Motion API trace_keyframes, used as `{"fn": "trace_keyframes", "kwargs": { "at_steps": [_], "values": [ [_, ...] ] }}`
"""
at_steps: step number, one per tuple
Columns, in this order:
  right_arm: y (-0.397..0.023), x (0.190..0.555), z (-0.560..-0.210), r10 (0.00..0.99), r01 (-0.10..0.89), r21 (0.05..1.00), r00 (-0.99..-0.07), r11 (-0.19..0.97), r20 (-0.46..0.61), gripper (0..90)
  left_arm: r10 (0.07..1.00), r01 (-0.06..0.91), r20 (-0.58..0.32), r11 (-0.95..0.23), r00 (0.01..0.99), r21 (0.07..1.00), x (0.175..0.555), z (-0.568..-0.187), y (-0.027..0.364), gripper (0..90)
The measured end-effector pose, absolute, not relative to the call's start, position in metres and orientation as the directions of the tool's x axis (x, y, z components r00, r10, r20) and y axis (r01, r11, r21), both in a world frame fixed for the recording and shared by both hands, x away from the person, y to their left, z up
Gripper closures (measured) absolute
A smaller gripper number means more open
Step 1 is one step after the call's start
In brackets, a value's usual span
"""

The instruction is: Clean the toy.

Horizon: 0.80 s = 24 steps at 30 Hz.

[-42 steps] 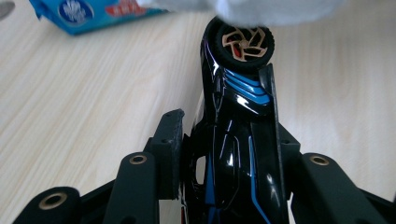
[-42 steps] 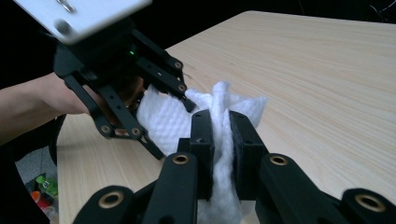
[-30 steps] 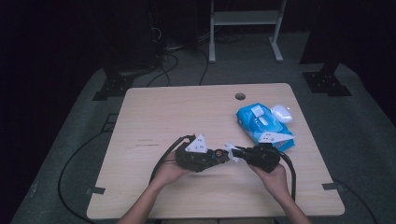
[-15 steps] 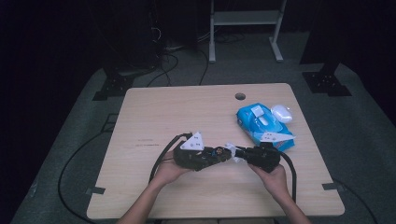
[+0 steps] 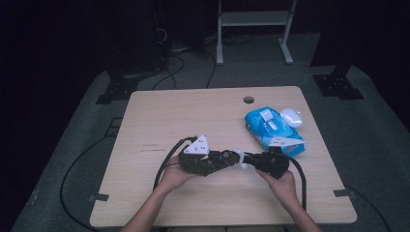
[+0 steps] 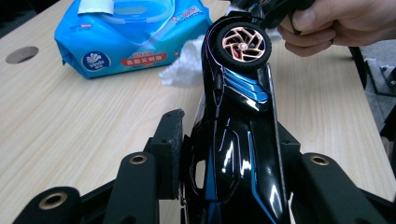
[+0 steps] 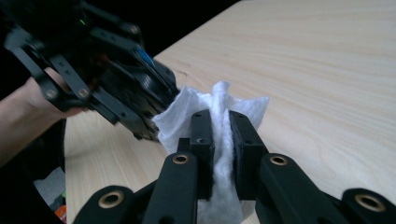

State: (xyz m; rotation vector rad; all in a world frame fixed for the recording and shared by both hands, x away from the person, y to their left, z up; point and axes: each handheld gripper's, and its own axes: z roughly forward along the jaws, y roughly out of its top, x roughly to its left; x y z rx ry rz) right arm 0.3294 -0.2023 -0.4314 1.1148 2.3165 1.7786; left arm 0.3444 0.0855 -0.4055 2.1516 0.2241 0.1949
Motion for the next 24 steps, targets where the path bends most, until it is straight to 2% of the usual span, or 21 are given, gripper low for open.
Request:
{"fn": "trace_keyframes", "kwargs": {
  "at_steps": [6,11,17,24],
  "values": [
    [-0.206,0.326,-0.425,0.53,0.501,0.863,-0.751,0.07,0.393,80.6,0.239,0.09,0.05,-0.54,0.97,0.837,0.346,-0.406,0.086,56.7],
    [-0.201,0.329,-0.438,0.55,0.538,0.833,-0.738,0.131,0.39,80.6,0.245,0.087,0.061,-0.548,0.968,0.832,0.345,-0.405,0.086,56.7],
    [-0.203,0.323,-0.419,0.564,0.461,0.88,-0.759,0.113,0.326,80.6,0.24,0.103,0.057,-0.602,0.969,0.792,0.347,-0.415,0.078,56.7],
    [-0.195,0.319,-0.418,0.562,0.439,0.886,-0.776,0.153,0.287,80.6,0.218,0.104,0.062,-0.673,0.974,0.732,0.348,-0.429,0.061,56.7]
  ]
}}
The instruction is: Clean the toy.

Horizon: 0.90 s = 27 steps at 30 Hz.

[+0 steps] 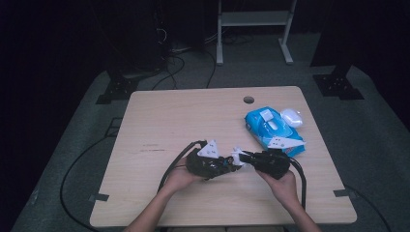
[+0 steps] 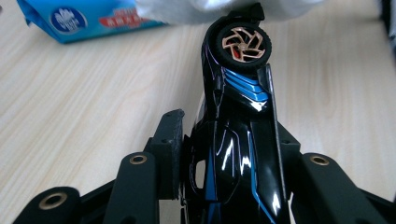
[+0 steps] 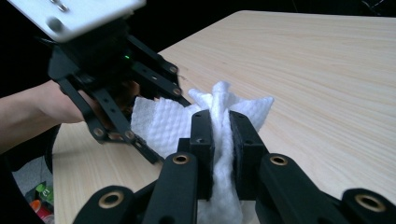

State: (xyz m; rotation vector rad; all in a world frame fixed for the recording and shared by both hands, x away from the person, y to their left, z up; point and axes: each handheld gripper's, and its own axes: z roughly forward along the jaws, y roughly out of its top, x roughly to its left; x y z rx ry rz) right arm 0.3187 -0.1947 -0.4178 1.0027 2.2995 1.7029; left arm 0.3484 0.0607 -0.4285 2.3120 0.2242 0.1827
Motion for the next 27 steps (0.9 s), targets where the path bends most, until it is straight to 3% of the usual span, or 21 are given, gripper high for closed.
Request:
{"fn": "trace_keyframes", "kwargs": {
  "at_steps": [22,25,27],
  "values": [
    [-0.174,0.32,-0.436,0.558,0.472,0.84,-0.787,0.267,0.265,80.6,0.216,0.153,0.017,-0.742,0.976,0.653,0.351,-0.448,0.049,56.0],
    [-0.174,0.32,-0.436,0.558,0.47,0.84,-0.788,0.27,0.261,80.6,0.212,0.175,-0.024,-0.732,0.977,0.658,0.353,-0.446,0.051,45.9],
    [-0.174,0.32,-0.436,0.558,0.468,0.841,-0.788,0.271,0.259,80.5,0.211,0.175,-0.025,-0.731,0.977,0.66,0.352,-0.445,0.055,44.1]
  ]
}}
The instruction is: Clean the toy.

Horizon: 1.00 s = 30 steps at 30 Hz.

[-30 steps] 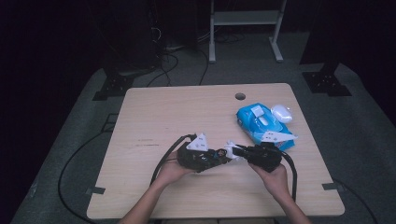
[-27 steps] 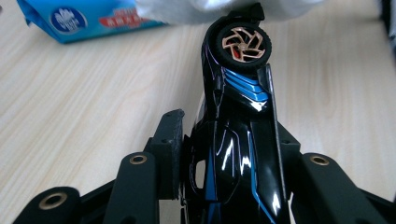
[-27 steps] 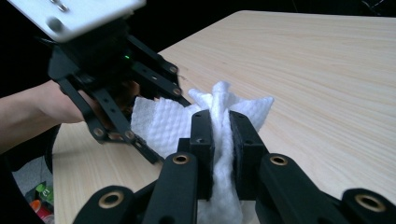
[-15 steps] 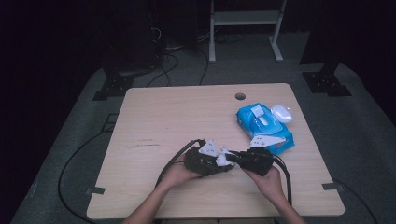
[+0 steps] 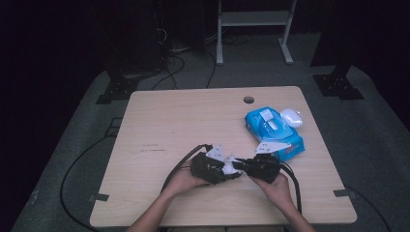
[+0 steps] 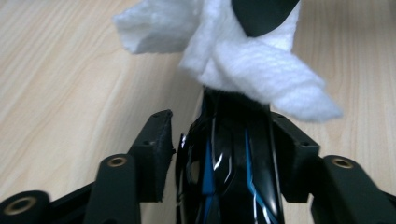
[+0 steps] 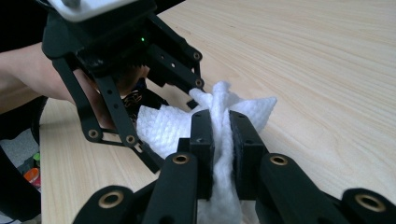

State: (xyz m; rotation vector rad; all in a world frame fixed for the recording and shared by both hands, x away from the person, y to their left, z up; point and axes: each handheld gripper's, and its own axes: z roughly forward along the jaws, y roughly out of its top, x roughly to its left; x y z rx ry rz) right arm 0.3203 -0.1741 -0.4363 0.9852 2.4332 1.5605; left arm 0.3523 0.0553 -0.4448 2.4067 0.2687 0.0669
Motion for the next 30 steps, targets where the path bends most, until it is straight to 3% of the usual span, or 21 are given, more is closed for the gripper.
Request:
{"fn": "trace_keyframes", "kwargs": {
  "at_steps": [10,15,23,30],
  "values": [
    [-0.175,0.321,-0.438,0.555,0.468,0.841,-0.79,0.27,0.262,80.5,0.214,0.244,-0.137,-0.632,0.967,0.736,0.358,-0.428,0.082,36.6],
    [-0.175,0.321,-0.438,0.551,0.466,0.842,-0.793,0.271,0.261,80.5,0.23,0.258,-0.147,-0.585,0.962,0.769,0.363,-0.418,0.095,36.6],
    [-0.175,0.32,-0.438,0.546,0.453,0.844,-0.801,0.286,0.245,80.5,0.28,0.36,-0.24,-0.547,0.929,0.756,0.375,-0.43,0.103,35.7],
    [-0.173,0.318,-0.436,0.547,0.442,0.845,-0.806,0.302,0.226,80.5,0.27,0.372,-0.262,-0.553,0.926,0.746,0.373,-0.431,0.101,33.9]
  ]
}}
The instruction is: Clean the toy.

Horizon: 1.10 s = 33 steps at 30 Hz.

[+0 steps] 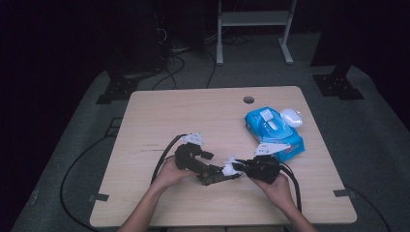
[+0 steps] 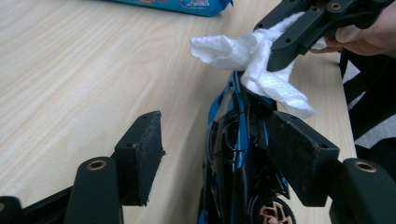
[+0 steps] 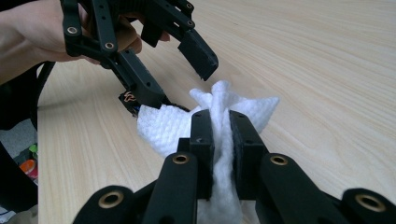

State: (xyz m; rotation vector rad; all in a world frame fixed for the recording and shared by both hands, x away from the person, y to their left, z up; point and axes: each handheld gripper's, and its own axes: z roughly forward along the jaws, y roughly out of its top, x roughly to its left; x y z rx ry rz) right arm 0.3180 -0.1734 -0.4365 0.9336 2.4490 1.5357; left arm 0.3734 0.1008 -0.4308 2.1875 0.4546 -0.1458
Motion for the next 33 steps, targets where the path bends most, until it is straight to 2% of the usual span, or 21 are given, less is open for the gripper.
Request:
{"fn": "trace_keyframes", "kwargs": {
  "at_steps": [14,20,25,33],
  "values": [
    [-0.176,0.305,-0.43,0.506,0.422,0.822,-0.84,0.383,0.195,80.6,0.22,0.343,-0.263,-0.609,0.939,0.715,0.359,-0.431,0.082,33.9],
    [-0.178,0.291,-0.431,0.482,0.401,0.809,-0.86,0.431,0.169,80.6,0.196,0.271,-0.188,-0.658,0.962,0.702,0.343,-0.433,0.073,32.7],
    [-0.178,0.283,-0.436,0.471,0.392,0.793,-0.869,0.467,0.152,80.5,0.204,0.252,-0.152,-0.684,0.967,0.685,0.334,-0.44,0.067,28.6],
    [-0.18,0.279,-0.445,0.468,0.408,0.766,-0.869,0.496,0.16,80.5,0.201,0.202,-0.079,-0.722,0.976,0.662,0.323,-0.448,0.055,27.6]
  ]
}}
